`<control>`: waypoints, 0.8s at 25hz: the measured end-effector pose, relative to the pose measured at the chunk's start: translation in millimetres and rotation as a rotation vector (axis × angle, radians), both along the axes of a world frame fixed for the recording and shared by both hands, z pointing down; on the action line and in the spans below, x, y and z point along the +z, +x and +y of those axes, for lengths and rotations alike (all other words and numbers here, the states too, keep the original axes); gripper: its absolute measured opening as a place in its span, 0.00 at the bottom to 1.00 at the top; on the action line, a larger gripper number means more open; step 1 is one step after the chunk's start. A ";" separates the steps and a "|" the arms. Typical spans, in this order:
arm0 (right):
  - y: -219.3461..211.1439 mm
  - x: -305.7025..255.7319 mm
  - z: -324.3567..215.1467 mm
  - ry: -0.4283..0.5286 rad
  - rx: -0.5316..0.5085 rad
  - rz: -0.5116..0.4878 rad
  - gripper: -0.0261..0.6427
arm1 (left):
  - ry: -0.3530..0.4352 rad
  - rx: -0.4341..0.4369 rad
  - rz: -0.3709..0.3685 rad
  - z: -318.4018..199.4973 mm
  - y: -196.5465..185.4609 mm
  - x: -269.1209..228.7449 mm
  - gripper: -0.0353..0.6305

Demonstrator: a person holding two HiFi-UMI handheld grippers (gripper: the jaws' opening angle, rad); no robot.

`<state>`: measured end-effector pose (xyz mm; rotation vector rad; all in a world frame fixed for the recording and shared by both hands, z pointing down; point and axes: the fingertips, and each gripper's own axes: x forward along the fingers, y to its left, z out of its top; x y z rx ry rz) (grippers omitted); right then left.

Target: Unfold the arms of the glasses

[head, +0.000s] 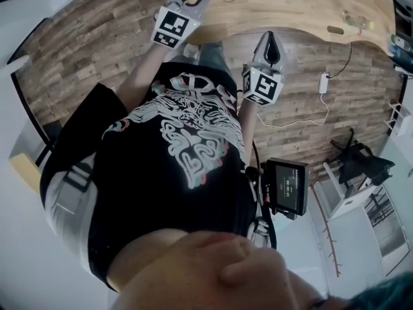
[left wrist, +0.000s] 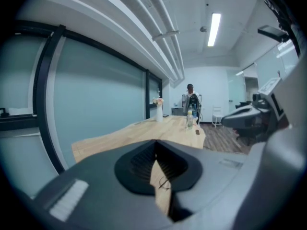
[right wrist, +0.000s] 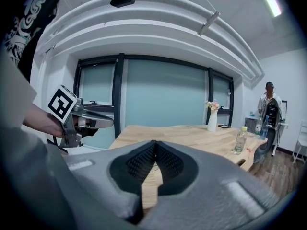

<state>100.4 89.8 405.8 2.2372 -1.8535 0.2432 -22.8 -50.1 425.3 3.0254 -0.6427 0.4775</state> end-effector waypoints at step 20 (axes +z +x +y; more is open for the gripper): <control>51.3 44.0 -72.9 -0.079 -0.075 -0.079 0.04 | -0.083 0.030 -0.085 -37.0 55.7 38.1 0.04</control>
